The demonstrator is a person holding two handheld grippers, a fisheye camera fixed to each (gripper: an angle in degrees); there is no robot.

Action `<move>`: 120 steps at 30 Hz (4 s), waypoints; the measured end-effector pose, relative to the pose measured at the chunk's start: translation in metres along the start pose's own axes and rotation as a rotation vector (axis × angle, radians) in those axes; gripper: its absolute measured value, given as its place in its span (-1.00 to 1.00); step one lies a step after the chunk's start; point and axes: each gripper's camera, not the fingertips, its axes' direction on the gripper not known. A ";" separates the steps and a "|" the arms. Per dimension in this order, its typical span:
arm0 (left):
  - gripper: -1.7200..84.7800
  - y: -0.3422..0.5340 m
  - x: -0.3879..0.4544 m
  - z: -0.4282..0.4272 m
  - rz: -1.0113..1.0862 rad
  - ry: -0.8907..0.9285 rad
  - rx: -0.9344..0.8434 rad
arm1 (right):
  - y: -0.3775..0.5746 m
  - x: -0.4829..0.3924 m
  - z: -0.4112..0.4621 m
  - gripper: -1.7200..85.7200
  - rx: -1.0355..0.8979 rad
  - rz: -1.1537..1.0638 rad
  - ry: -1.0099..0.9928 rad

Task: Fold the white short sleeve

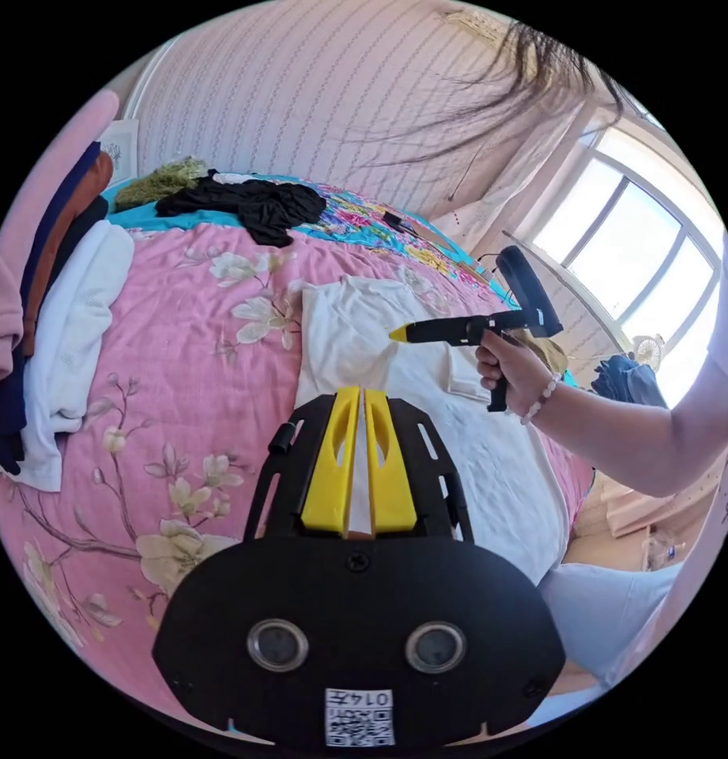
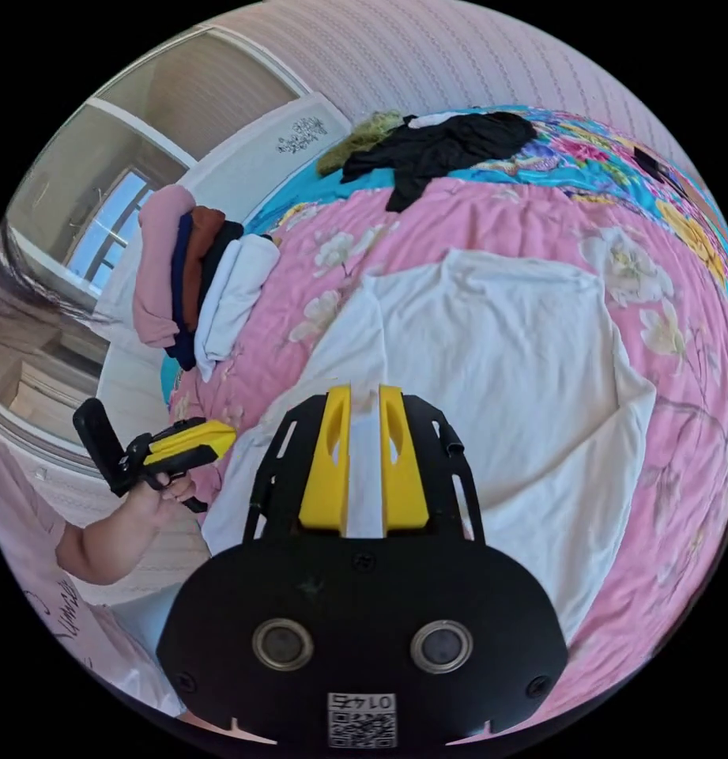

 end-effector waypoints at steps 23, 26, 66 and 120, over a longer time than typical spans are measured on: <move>-0.97 -0.149 -0.094 0.112 -0.222 0.079 -0.235 | 0.116 0.176 -0.098 -0.91 0.064 0.206 0.252; -0.98 -0.168 -0.093 0.088 -0.172 0.056 -0.169 | 0.134 0.200 -0.136 -0.93 0.169 0.252 0.173; -0.97 0.217 0.117 -0.133 0.099 -0.068 -0.061 | 0.573 0.005 -0.101 -0.84 0.093 0.056 0.264; -0.98 0.425 0.405 0.008 0.636 -0.035 -0.186 | 0.338 -0.249 0.106 -0.98 -0.308 -0.291 0.526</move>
